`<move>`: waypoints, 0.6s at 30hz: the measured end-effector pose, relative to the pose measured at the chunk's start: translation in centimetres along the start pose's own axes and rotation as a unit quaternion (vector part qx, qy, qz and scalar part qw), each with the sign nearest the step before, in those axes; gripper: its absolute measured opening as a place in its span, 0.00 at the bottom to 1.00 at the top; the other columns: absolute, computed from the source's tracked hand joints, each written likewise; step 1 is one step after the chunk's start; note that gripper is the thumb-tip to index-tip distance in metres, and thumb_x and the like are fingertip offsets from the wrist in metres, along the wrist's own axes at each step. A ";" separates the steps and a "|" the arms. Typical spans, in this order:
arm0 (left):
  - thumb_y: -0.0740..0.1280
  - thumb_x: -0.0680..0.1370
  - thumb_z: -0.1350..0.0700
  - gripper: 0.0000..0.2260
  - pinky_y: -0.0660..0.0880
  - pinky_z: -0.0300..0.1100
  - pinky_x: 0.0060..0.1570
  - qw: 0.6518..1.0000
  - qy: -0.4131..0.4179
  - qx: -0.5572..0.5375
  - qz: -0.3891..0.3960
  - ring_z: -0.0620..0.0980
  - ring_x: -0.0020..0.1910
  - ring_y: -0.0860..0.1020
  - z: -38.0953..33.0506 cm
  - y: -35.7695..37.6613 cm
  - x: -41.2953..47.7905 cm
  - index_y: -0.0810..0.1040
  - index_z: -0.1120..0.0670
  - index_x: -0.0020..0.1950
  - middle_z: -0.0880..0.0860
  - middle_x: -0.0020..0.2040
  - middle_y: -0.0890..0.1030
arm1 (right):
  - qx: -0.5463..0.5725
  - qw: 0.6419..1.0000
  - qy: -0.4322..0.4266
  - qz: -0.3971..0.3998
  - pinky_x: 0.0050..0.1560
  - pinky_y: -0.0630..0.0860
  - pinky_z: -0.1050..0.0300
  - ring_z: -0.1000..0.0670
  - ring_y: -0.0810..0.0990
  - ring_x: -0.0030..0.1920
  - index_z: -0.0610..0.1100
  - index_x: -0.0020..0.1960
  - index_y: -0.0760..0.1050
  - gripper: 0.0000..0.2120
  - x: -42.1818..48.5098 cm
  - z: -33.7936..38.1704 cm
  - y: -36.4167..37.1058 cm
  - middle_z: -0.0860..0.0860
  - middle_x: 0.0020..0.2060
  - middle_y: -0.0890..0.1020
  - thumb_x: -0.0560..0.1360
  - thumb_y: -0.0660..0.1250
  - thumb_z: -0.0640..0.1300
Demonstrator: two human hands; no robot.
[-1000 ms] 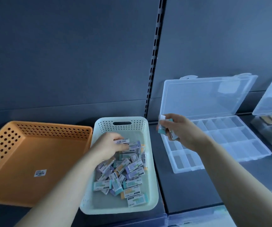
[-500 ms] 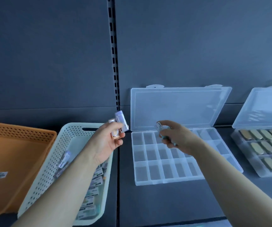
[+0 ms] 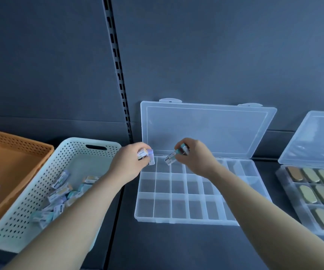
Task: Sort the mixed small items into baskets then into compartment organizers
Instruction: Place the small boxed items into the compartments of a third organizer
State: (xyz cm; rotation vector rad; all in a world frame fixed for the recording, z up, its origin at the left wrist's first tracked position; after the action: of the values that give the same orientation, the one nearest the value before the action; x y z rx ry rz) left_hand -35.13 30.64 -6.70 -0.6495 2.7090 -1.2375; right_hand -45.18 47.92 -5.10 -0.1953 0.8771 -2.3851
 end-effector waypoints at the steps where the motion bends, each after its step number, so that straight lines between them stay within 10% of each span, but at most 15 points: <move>1: 0.69 0.74 0.55 0.05 0.70 0.40 0.35 1.000 0.003 0.029 0.004 0.46 0.37 0.75 0.2 0.2 0.1 0.80 0.45 0.45 0.41 0.38 0.79 | -0.001 1.000 -0.008 -0.002 0.22 0.64 0.71 0.56 0.68 0.25 0.44 0.47 0.75 0.06 0.2 0.0 0.2 0.52 0.35 0.75 0.72 0.67 0.36; 18: 0.69 0.74 0.55 0.03 0.68 0.44 0.39 0.987 0.016 0.123 0.097 0.52 0.43 0.75 1.0 1.4 1.1 0.80 0.53 0.41 0.50 0.47 0.75 | -0.137 0.988 -0.044 0.055 0.27 0.65 0.65 0.48 0.73 0.34 0.42 0.45 0.76 0.03 1.5 -0.1 4.2 0.52 0.35 0.76 0.71 0.67 0.38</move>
State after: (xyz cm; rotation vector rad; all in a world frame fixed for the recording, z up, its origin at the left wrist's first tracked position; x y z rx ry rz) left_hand -36.29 30.29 -8.30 -0.3311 2.5106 -1.5061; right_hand -44.44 44.52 -7.91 -0.3475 1.1401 -2.1320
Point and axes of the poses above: each hand's wrist, its own x-axis towards the middle knuckle, its own y-axis out of the palm, z = x × y, the point moved 4 cm from there along x, towards the middle knuckle
